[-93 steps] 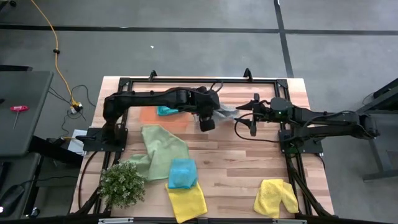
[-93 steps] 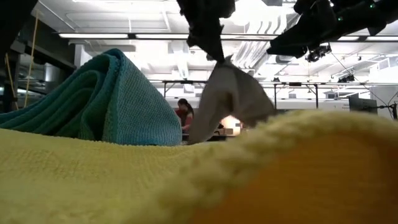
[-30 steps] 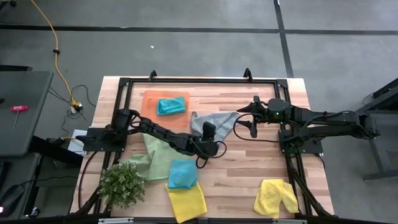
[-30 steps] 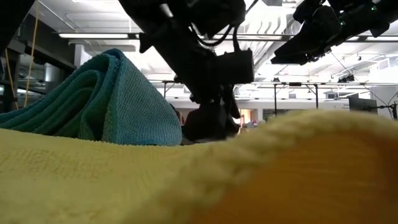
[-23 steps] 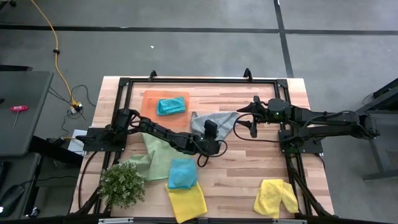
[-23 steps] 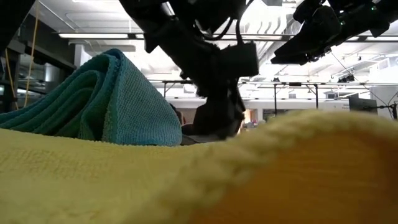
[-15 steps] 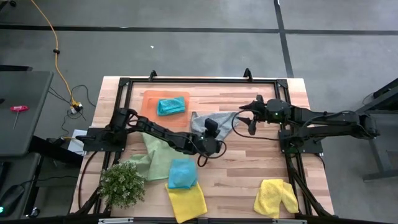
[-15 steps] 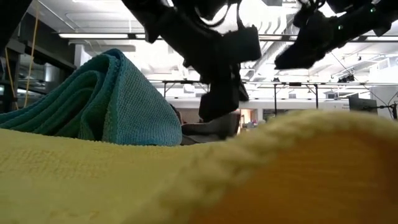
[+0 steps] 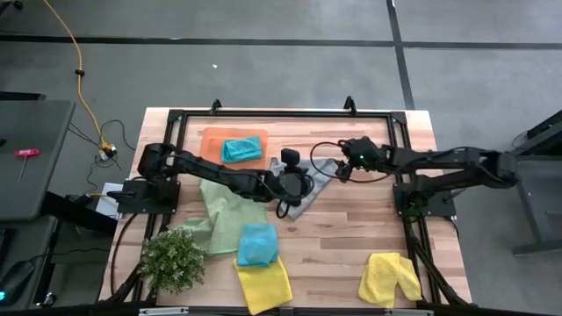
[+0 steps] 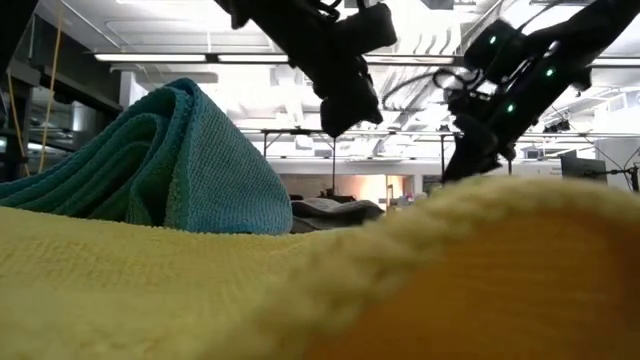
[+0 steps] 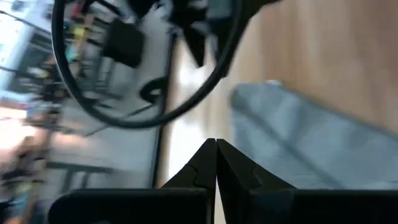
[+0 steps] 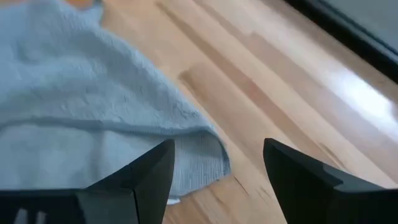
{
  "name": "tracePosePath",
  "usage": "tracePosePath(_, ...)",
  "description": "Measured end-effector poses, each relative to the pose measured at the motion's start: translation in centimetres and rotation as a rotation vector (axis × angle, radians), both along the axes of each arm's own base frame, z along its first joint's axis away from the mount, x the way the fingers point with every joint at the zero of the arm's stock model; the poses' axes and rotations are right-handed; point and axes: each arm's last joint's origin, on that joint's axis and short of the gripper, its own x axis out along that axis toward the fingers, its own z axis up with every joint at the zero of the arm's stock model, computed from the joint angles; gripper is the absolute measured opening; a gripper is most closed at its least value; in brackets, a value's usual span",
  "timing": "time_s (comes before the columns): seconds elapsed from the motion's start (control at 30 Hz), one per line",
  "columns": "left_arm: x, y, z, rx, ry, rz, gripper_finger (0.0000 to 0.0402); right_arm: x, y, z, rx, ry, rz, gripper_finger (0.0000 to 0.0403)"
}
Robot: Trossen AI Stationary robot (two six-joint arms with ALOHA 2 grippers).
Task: Fold microfiber towels
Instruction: Fold the gray microfiber cloth
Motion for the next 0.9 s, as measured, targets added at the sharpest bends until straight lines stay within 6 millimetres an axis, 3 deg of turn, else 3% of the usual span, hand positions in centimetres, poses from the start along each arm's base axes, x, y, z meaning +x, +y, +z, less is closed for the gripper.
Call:
tracePosePath(0.1,-0.4,-0.3,-0.6,-0.138,0.037,-0.071,0.0009,0.1,-0.4,-0.5,0.003,0.022,0.016,0.0236)
tracePosePath(0.23,-0.4,-0.6,-2.2,-0.17,0.118,-0.093,0.0035,0.0,-0.5,0.0,-0.01,-0.003,0.011,0.0236)
tracePosePath(0.5,0.6,-3.1,-6.1,-0.082,0.263,-0.206,0.0141,-0.5,-0.3,1.6,-0.049,-0.082,0.018,0.0236)
tracePosePath(0.67,0.6,-5.0,-6.3,0.012,0.285,-0.227,0.0206,-0.6,-0.3,1.9,-0.062,-0.092,0.02,0.0236)
tracePosePath(0.9,0.9,-3.4,-7.9,0.068,0.344,-0.189,0.024,-0.7,-0.3,1.8,-0.063,-0.09,0.018,0.0236)
